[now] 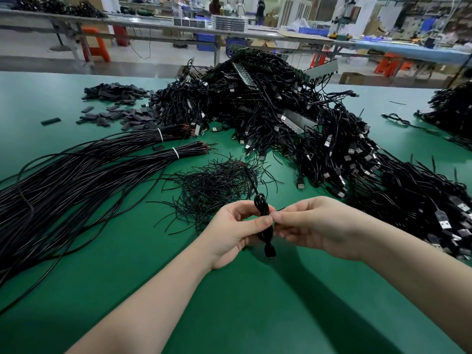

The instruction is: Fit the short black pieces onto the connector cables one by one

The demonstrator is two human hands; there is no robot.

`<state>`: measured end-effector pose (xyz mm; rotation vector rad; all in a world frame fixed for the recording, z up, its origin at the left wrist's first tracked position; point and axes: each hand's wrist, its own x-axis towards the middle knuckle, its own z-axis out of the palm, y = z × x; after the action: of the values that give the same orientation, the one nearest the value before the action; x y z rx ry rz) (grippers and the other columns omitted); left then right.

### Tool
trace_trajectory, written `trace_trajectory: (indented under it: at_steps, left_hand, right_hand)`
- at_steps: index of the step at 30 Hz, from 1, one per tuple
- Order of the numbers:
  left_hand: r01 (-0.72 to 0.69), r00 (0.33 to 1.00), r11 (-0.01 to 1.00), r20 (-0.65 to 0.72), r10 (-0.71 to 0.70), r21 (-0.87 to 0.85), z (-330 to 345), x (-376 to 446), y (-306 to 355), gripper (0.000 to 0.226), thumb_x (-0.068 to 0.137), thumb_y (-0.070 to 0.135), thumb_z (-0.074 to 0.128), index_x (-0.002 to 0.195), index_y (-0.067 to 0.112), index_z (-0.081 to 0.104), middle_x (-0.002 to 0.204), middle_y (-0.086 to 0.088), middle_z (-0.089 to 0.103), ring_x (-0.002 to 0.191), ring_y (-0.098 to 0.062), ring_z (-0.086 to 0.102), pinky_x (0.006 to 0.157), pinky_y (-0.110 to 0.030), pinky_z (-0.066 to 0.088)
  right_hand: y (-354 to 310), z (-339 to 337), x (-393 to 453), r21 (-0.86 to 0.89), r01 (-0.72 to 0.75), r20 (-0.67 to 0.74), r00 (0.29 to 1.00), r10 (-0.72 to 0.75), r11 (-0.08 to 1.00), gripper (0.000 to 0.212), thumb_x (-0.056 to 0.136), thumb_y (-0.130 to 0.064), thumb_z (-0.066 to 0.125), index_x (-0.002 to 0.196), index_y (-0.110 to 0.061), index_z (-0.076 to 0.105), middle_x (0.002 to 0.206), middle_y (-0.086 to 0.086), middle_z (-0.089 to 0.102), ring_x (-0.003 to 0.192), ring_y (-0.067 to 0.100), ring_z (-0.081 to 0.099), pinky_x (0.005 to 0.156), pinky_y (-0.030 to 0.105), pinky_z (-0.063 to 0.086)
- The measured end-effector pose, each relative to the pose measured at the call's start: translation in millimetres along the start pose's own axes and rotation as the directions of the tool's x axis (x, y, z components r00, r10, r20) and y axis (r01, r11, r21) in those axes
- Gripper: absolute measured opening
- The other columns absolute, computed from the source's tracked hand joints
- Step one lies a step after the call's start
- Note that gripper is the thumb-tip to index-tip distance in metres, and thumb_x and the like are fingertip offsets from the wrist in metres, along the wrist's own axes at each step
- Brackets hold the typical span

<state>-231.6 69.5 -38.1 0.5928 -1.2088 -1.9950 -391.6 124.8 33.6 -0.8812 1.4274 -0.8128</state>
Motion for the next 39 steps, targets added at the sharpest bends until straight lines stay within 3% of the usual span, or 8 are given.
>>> trace_trajectory:
  at_steps: [8,12,15,17,19,22,35,39]
  left_hand:
    - [0.046,0.999,0.996,-0.009,-0.047,-0.077,-1,3,1,0.018,0.073,0.012,0.068,0.082,0.020,0.081,0.072,0.001,0.072,0.060,-0.012,0.068,0.055,-0.022,0.055]
    - [0.106,0.994,0.983,-0.012,-0.109,-0.150,-1,4,4,0.010,0.074,0.016,0.067,0.072,0.016,0.076,0.062,0.002,0.062,0.049,-0.008,0.058,0.048,-0.020,0.050]
    - [0.133,0.991,0.979,-0.013,-0.136,-0.152,-3,3,5,0.008,0.074,0.017,0.067,0.078,0.011,0.066,0.061,0.001,0.058,0.047,-0.008,0.054,0.046,-0.021,0.047]
    - [0.097,0.994,0.981,-0.030,-0.104,-0.171,-3,4,3,0.007,0.074,0.016,0.066,0.078,0.010,0.066,0.063,0.000,0.057,0.050,-0.010,0.056,0.049,-0.021,0.050]
    - [0.017,0.996,0.980,-0.088,-0.035,-0.197,-3,6,1,0.008,0.075,0.015,0.066,0.081,0.011,0.069,0.065,0.000,0.061,0.055,-0.010,0.061,0.055,-0.022,0.054]
    - [-0.070,0.988,0.985,-0.147,0.047,-0.158,-7,9,1,0.016,0.075,0.014,0.066,0.090,0.010,0.068,0.069,0.001,0.067,0.062,-0.010,0.065,0.063,-0.022,0.056]
    - [-0.033,0.989,0.998,-0.145,0.026,-0.044,-10,12,-1,0.032,0.067,0.013,0.072,0.098,0.006,0.067,0.086,-0.001,0.074,0.080,-0.014,0.069,0.076,-0.027,0.057]
    - [-0.013,0.989,0.999,-0.151,0.008,-0.030,-8,10,0,0.017,0.069,0.017,0.072,0.085,0.013,0.072,0.074,-0.001,0.071,0.065,-0.011,0.065,0.061,-0.023,0.055]
  right_hand:
    - [9,7,5,-0.355,0.410,-0.091,0.879,-0.468,0.840,0.009,0.083,-0.004,0.072,0.076,-0.010,0.069,0.071,0.001,0.070,0.066,0.018,0.064,0.071,0.029,0.055]
    - [11,-2,10,-0.832,0.448,0.492,0.322,-0.809,-0.327,0.016,0.088,0.002,0.056,0.081,-0.001,0.070,0.078,0.011,0.067,0.070,0.031,0.063,0.064,0.040,0.055]
    - [7,-11,14,-0.667,0.328,0.744,0.245,-0.622,-0.669,0.021,0.091,0.001,0.049,0.081,0.001,0.068,0.080,0.013,0.064,0.070,0.032,0.062,0.062,0.040,0.054]
    - [13,-9,17,-0.788,0.376,0.602,0.301,-0.740,-0.488,0.012,0.089,0.000,0.058,0.087,-0.002,0.070,0.084,0.011,0.067,0.075,0.031,0.064,0.065,0.040,0.055]
    - [21,1,20,-0.832,0.536,0.142,0.456,-0.879,0.144,0.011,0.089,-0.004,0.065,0.096,-0.008,0.072,0.084,0.003,0.069,0.077,0.019,0.066,0.070,0.030,0.055]
    - [24,16,20,-0.088,0.417,-0.276,0.862,-0.425,0.905,0.013,0.089,-0.025,0.067,0.090,-0.014,0.074,0.074,0.002,0.071,0.064,0.010,0.065,0.061,0.021,0.053]
    - [19,22,14,0.463,0.043,-0.058,0.998,-0.019,0.885,0.005,0.085,-0.008,0.068,0.081,-0.007,0.066,0.067,0.004,0.067,0.058,0.013,0.064,0.058,0.021,0.056]
    - [25,23,22,-0.168,0.456,-0.276,0.829,-0.486,0.874,0.014,0.086,-0.003,0.069,0.074,-0.007,0.063,0.065,0.003,0.062,0.066,0.017,0.056,0.066,0.028,0.049]
